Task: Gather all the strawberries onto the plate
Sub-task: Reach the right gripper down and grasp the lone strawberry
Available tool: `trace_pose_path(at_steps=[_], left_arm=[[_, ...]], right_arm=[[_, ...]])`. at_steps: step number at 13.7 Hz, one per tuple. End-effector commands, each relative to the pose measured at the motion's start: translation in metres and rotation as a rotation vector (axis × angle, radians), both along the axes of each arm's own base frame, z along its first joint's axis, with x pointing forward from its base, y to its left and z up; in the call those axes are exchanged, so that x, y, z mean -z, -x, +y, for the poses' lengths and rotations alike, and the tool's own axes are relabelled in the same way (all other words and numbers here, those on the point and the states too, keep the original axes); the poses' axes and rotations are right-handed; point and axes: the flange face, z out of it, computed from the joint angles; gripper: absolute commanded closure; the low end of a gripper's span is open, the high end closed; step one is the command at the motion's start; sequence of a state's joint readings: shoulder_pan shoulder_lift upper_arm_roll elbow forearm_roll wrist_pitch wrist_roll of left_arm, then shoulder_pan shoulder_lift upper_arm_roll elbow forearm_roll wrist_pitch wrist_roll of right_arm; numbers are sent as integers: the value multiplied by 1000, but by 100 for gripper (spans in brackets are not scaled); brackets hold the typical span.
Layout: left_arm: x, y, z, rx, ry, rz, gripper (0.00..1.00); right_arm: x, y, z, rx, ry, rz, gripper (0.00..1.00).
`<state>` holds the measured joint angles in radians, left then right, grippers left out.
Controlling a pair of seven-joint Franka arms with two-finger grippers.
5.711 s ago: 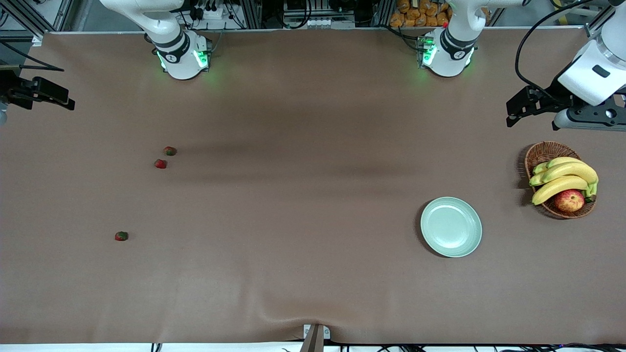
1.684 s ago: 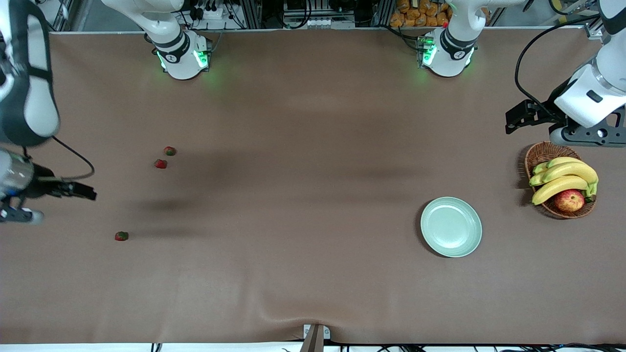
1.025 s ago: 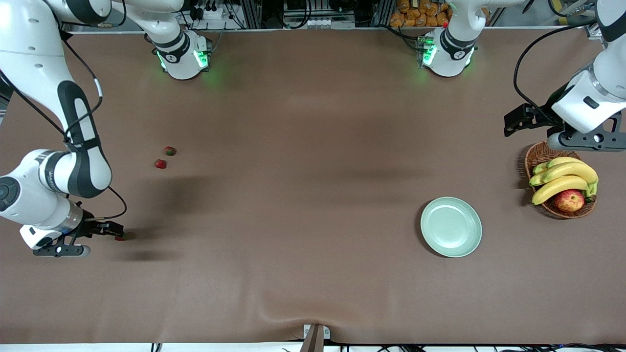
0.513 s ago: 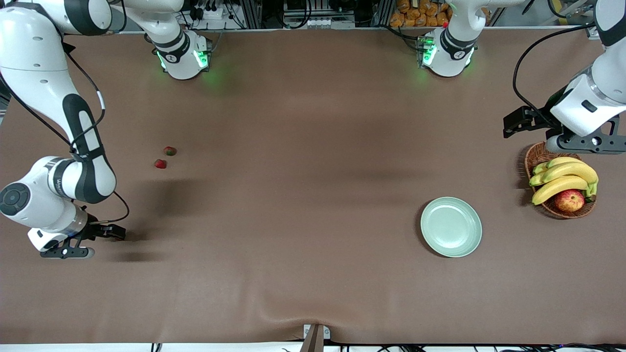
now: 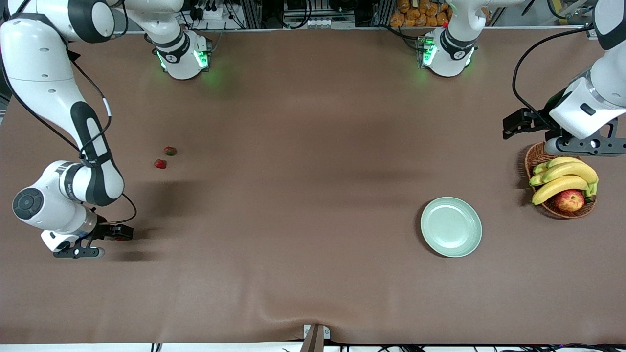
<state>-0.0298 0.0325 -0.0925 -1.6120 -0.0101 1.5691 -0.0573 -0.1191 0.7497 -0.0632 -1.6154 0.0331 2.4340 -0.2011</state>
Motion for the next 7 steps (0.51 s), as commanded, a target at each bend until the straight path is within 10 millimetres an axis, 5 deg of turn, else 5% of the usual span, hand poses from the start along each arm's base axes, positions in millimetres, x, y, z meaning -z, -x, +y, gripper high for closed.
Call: trace_pose_path(at_steps=[1, 7], left_arm=[[-4, -2, 2, 14, -6, -7, 0], [-4, -2, 2, 15, -7, -8, 0]], right_arm=[[1, -7, 5, -17, -9, -17, 13], [15, -6, 3, -26, 2, -24, 19]])
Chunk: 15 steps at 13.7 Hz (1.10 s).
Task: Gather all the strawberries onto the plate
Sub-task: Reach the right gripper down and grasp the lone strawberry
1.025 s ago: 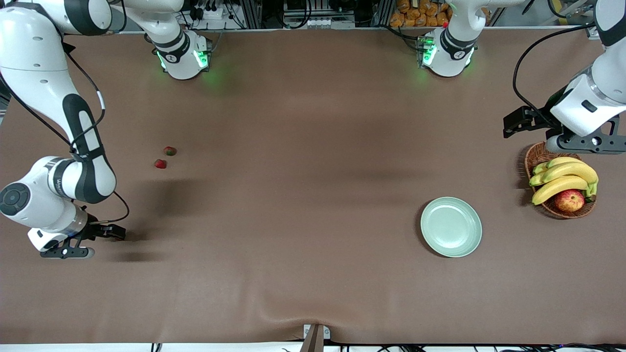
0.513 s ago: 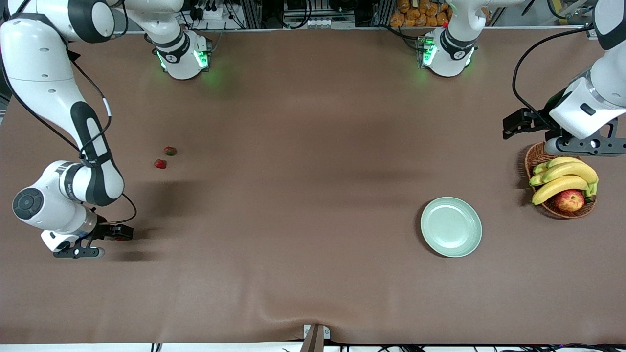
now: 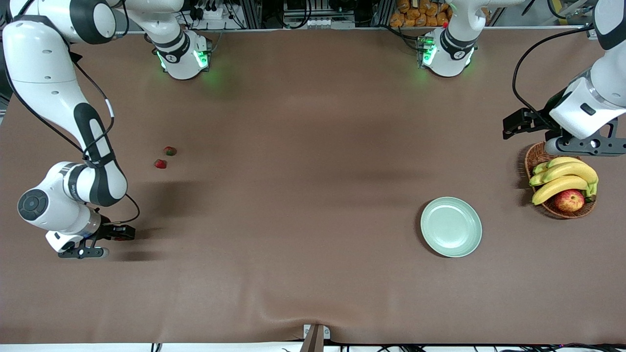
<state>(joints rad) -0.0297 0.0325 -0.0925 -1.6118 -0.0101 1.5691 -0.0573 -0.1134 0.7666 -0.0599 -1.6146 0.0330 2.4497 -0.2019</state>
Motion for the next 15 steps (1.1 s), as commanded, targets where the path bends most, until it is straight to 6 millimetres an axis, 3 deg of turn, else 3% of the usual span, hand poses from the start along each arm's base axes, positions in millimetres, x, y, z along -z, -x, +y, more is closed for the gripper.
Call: trace_pose_path(at_steps=[1, 2, 5, 9, 13, 15], left_arm=[[-4, -2, 2, 15, -7, -7, 0], [-3, -2, 2, 15, -8, -6, 0], [-4, -2, 2, 15, -7, -7, 0], [-3, -2, 2, 15, -7, -6, 0], [-3, -2, 4, 12, -8, -6, 0], [-3, -2, 4, 12, -8, -6, 0]], right_arm=[[5, -5, -4, -12, 0, -25, 19], [5, -5, -3, -11, -3, -26, 21], [5, -5, -3, -14, 0, -22, 38], [7, -3, -6, -26, 0, -14, 66], [5, -4, -6, -45, 1, -15, 79], [-8, -7, 1, -53, -1, -26, 82]])
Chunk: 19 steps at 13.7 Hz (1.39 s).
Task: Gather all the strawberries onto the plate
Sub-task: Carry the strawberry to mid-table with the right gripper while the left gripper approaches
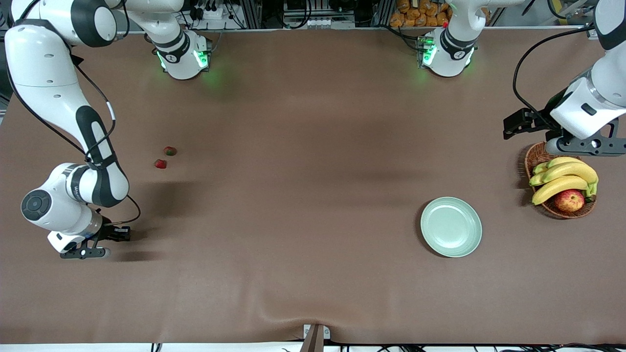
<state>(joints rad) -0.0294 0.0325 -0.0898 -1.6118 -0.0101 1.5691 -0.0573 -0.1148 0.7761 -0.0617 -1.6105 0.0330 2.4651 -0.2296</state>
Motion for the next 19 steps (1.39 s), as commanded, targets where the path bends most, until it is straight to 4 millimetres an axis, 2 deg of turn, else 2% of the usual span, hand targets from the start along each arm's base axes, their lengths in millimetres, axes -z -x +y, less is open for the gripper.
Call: trace_pose_path(at_steps=[1, 4, 5, 7, 9, 13, 14, 16, 17, 19], left_arm=[[-3, -2, 3, 15, -8, -6, 0], [-3, -2, 4, 14, -7, -6, 0], [-3, -2, 4, 12, -8, -6, 0], [-2, -3, 4, 14, -8, -4, 0], [-2, -3, 4, 12, -8, -4, 0], [0, -4, 4, 12, -9, 0, 0], [0, -4, 4, 12, -8, 0, 0], [1, -4, 4, 14, -8, 2, 0], [3, -5, 3, 14, -8, 5, 0], [4, -6, 3, 14, -8, 7, 0]], right_arm=[[-21, -7, 13, -34, -17, -2, 82], [-90, -13, 69, 16, -127, 17, 86], [-108, -11, 101, 70, -172, 37, 86], [-116, -6, 167, 129, -198, 76, 85], [-110, 5, 250, 141, -202, 104, 85], [-86, 38, 384, 126, -225, 106, 80], [-81, 45, 411, 129, -265, 95, 80], [-55, 68, 464, 137, -337, 104, 80], [-45, 77, 483, 130, -352, 91, 80], [-37, 86, 499, 121, -358, 74, 77]])
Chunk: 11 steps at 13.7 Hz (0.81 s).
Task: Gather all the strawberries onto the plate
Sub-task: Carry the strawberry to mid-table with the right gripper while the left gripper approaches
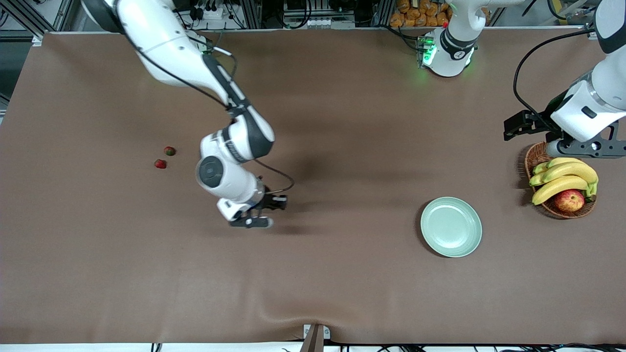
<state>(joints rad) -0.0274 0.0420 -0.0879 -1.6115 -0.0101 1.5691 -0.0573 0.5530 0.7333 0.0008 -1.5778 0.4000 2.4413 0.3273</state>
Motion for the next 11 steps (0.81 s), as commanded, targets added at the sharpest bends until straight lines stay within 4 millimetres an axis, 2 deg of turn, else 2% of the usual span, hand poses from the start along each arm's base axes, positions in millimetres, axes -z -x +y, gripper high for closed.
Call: trace_pose_path(at_steps=[1, 2, 4, 5, 6, 7, 8, 9, 11], left_arm=[[-2, -3, 1, 18, -7, -3, 0], [0, -4, 0, 18, -7, -1, 0], [7, -8, -8, 16, -8, 2, 0], [10, -8, -17, 27, -6, 5, 0], [15, -10, -23, 19, 0, 15, 0], [16, -11, -28, 18, 4, 16, 0], [23, -14, -33, 16, 20, 28, 0], [33, -17, -45, 11, 49, 49, 0], [47, -25, -73, -3, 68, 57, 0]], right_arm=[[9, 5, 10, 25, -9, 2, 74], [12, 8, 14, 18, -7, 5, 68], [21, 12, 16, 14, 0, 15, 45], [22, 12, 17, 13, 1, 15, 16], [20, 11, 15, 14, -1, 13, 0], [13, 7, 11, 19, -5, 5, 0], [-3, -1, 1, 24, -11, -5, 0], [-24, -16, -26, 57, -17, -4, 0], [-65, -28, -71, 69, -8, 80, 0]])
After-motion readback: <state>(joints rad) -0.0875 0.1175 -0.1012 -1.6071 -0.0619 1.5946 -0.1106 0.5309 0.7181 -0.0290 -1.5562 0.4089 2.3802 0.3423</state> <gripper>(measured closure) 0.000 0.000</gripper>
